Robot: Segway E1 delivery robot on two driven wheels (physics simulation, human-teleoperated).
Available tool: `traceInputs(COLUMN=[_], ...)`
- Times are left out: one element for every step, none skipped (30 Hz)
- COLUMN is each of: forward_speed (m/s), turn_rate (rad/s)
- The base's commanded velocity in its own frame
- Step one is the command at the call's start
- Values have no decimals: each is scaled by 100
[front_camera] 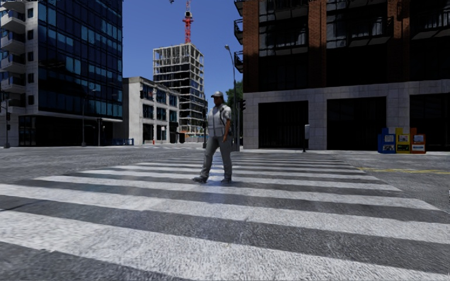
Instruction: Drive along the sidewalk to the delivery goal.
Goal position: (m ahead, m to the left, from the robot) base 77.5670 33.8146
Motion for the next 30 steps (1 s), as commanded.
traceInputs(forward_speed=[163,163,163,163,163,163,163,163,163,163,163,163,164,165,165,165,165,165,165,165,165,165,165,165,165,165,165,165,165,165], turn_rate=[-70,-70,-70,-70,-70,-56,-46,-43,-43,-38,-33,-33,-32,-32,-32,-32,-36,-39,-41,-41,-41,-41,-41,-41,-41,-41,-41,-41,-41,-41])
